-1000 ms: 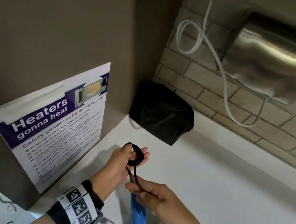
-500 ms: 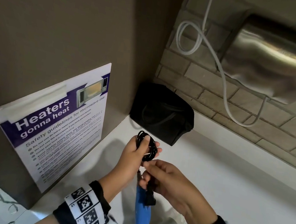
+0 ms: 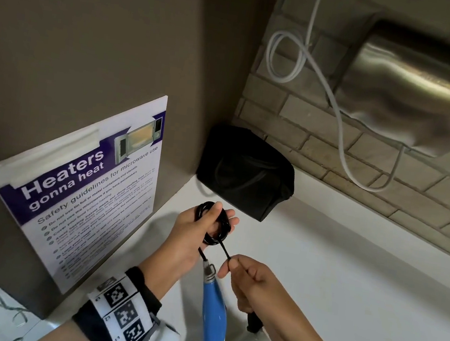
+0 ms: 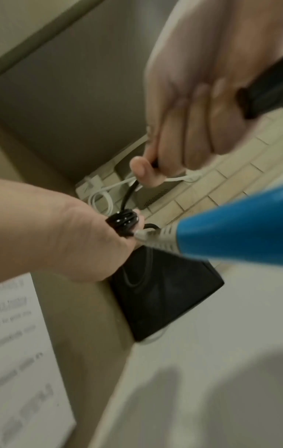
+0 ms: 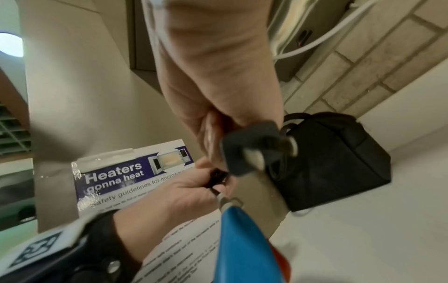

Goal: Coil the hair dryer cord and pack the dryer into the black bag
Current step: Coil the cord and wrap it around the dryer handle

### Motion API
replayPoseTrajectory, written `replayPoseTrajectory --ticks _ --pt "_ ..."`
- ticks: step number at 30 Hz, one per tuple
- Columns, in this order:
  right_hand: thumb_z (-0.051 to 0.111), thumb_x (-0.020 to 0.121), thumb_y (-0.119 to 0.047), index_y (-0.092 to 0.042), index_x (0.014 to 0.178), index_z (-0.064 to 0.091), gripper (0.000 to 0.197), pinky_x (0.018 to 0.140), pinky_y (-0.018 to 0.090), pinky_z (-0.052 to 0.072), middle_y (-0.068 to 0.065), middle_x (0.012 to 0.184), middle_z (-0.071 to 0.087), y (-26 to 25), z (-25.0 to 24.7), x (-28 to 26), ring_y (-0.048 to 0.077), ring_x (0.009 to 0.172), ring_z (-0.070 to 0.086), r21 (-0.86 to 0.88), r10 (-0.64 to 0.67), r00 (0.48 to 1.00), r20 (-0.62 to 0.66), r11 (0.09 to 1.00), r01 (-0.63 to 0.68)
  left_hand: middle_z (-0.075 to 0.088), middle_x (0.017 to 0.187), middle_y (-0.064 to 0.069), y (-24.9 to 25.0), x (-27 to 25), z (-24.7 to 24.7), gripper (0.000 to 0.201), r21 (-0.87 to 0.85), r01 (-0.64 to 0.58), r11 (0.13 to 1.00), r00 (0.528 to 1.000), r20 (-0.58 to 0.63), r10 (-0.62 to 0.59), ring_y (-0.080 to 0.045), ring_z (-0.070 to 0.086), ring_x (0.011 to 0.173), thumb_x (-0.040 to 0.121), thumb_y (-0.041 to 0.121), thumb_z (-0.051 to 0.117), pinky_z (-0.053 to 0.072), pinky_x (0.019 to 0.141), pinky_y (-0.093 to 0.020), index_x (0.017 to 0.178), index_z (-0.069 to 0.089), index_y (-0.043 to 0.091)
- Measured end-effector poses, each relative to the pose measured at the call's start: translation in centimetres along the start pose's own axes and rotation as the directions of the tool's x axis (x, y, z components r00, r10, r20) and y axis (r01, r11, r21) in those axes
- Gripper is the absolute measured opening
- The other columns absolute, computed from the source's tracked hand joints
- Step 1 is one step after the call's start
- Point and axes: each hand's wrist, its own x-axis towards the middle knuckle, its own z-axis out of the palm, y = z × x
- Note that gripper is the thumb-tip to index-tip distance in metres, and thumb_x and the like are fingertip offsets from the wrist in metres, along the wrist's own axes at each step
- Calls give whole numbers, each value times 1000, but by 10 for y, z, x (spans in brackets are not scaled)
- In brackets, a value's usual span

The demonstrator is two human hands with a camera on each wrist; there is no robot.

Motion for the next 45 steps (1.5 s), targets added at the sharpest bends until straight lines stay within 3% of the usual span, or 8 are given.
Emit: replayPoseTrajectory --ticks 6,12,18,23,31,36,41,45 --pt "33 101 -7 -9 80 57 33 64 17 49 5 81 68 2 -14 7 8 64 63 -77 7 998 55 997 -3 71 92 -13 8 -6 6 26 -120 43 992 999 28 -40 -25 73 84 92 20 60 57 86 -40 103 60 -3" --pt "49 97 -29 -7 107 58 26 59 16 37 -7 75 65 -14 -15 10 7 56 40 15 0 997 80 1000 -1 68 66 -1 5 -17 18 24 198 -119 973 993 3 121 -19 71 69 91 28 60 54 69 -36 75 63 11" --pt "46 96 -39 -15 78 60 33 43 20 22 -9 49 32 -18 -4 21 8 44 23 78 34 997 -66 997 -29 73 77 -9 8 -17 14 22 176 -74 982 997 50 66 -25 69 77 91 29 60 50 50 -29 77 70 15" --pt "40 99 -34 -22 66 56 38 46 27 19 -11 46 27 -7 0 20 12 47 19 -35 -32 992 -125 999 28 73 83 -8 15 -12 6 22 -101 9 995 1000 24 -7 -21 73 78 91 19 61 60 76 -34 97 63 -2" --pt "52 91 -47 -30 98 64 22 46 24 19 -12 45 29 -13 -3 20 11 46 19 -9 -81 993 -87 997 80 69 67 0 8 -18 15 25 128 -52 990 998 34 48 -13 68 66 91 29 61 55 67 -28 75 65 10" --pt "57 92 -34 -23 96 70 17 46 23 19 -12 43 29 -16 -9 21 10 45 18 76 -112 986 -125 990 122 76 91 -5 24 -18 8 22 99 4 995 989 148 -18 -17 70 91 91 29 58 53 86 -33 87 74 14" --pt "51 95 -30 -18 98 71 24 49 11 29 -15 42 43 -15 -14 18 4 42 36 -130 -209 977 -36 970 203 69 72 -1 18 -17 8 21 106 10 994 998 54 -15 -18 67 79 90 28 61 52 83 -37 82 66 10" --pt "52 95 -25 -28 78 71 26 69 18 43 -10 75 67 1 -23 22 3 68 56 -485 -310 951 -13 833 266 68 67 3 12 -16 8 22 152 -39 988 999 12 37 -13 67 71 91 30 61 49 79 -31 77 64 14"
